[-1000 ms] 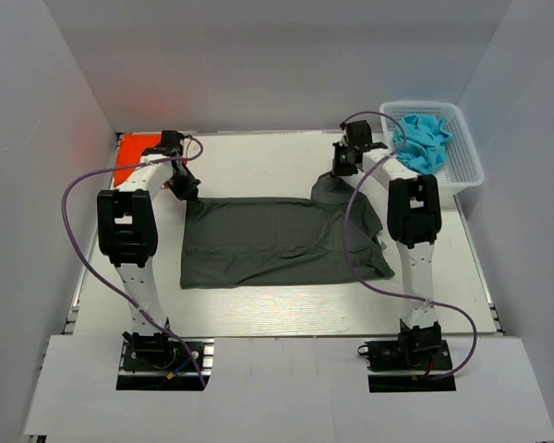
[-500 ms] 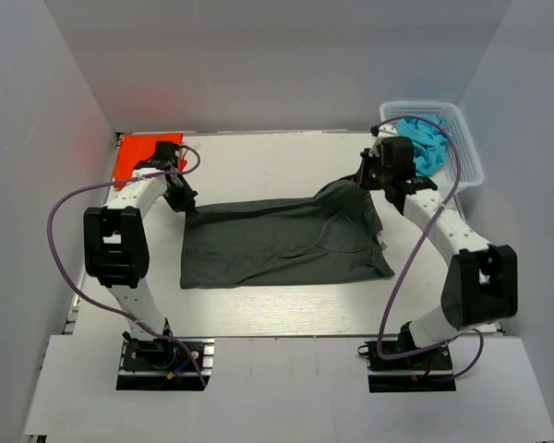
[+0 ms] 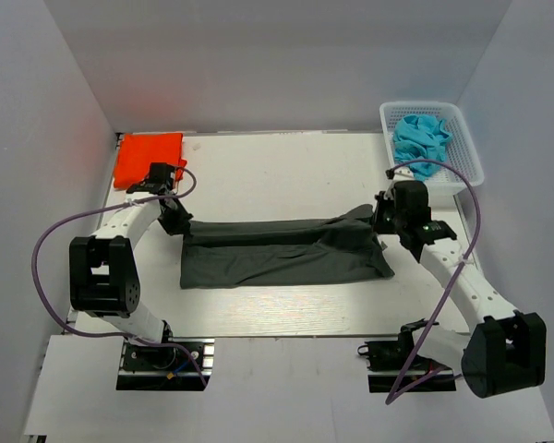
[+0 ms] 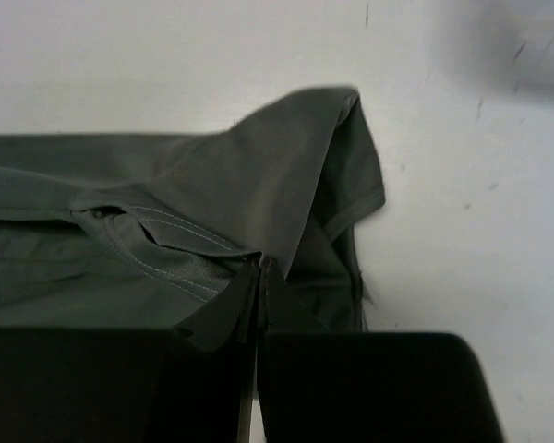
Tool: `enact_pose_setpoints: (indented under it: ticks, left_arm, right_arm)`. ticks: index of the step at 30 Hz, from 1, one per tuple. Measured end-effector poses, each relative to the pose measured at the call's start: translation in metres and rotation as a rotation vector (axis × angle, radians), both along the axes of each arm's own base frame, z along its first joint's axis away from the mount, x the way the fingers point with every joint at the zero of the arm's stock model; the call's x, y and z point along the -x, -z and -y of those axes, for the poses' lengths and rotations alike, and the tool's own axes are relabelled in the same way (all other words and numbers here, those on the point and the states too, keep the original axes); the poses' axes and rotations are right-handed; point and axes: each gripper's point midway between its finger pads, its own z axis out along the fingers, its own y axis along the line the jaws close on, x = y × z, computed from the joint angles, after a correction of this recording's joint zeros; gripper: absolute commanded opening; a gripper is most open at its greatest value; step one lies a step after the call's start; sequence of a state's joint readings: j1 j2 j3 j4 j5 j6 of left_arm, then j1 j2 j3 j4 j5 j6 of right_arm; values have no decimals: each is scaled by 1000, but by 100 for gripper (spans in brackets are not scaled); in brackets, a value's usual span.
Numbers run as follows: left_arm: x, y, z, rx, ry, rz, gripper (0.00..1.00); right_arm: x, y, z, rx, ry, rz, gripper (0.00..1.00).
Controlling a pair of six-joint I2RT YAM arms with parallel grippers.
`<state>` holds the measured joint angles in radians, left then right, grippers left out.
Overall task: Fold and stack the t-shirts
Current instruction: Fold the other side of the tshirt into a rectangle
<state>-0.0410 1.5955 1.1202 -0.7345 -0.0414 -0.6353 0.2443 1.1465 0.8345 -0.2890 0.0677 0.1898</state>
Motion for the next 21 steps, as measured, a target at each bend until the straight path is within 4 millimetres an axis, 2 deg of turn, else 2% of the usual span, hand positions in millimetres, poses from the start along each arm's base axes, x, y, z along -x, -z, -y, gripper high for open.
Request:
enact_pose_setpoints:
  ticks: [3,4,5,6,7,8,10,12,13,14,15,17,18,21]
  left_arm:
    - [14,13,-1,-5,-7,-43,0]
    - [17,16,-2,-9,-12,-55,2]
    - [21,19,-4,-15,-22,-67,7]
    - [24,21,-5,-22,-33,-79,17]
    - [26,23,-7,-30,-43,-90,37]
    - [27,24,-9,-40,-52,-94,37]
    - [29,24,-11,-49,-71,-100,44]
    - [29,24,-13,-58,-80,-103,68]
    - [29,23,-14,-62,-83,-104,70]
    - [28,21,-14,-64,-86,-104,77]
    - [28,18,-15,-66,-85,-105,79]
    - [25,12,-16,-75,-89,-100,82]
    - [24,7,-18,-82,-91,-97,97]
    - [19,-8,-20,-106,-86,-82,100]
  right_arm:
    - [23,24,0,-28,4,-62,0]
    - [31,33,0,-34,7,-87,16]
    - [40,41,0,-47,12,-116,27]
    - [48,49,-1,-62,13,-141,43]
    - [57,57,-2,-78,15,-170,76]
    - [66,64,-3,-95,16,-201,88]
    - [85,79,-5,-111,5,-269,90]
    - [100,88,-7,-121,-2,-334,90]
    - [105,89,-7,-123,-3,-356,90]
    - [108,89,-6,-122,-4,-365,90]
    - [112,89,-5,-116,-3,-377,90]
    - [110,79,-5,-115,-4,-363,90]
    - [105,71,-6,-117,-7,-345,90]
    - [83,39,-11,-137,-17,-253,90]
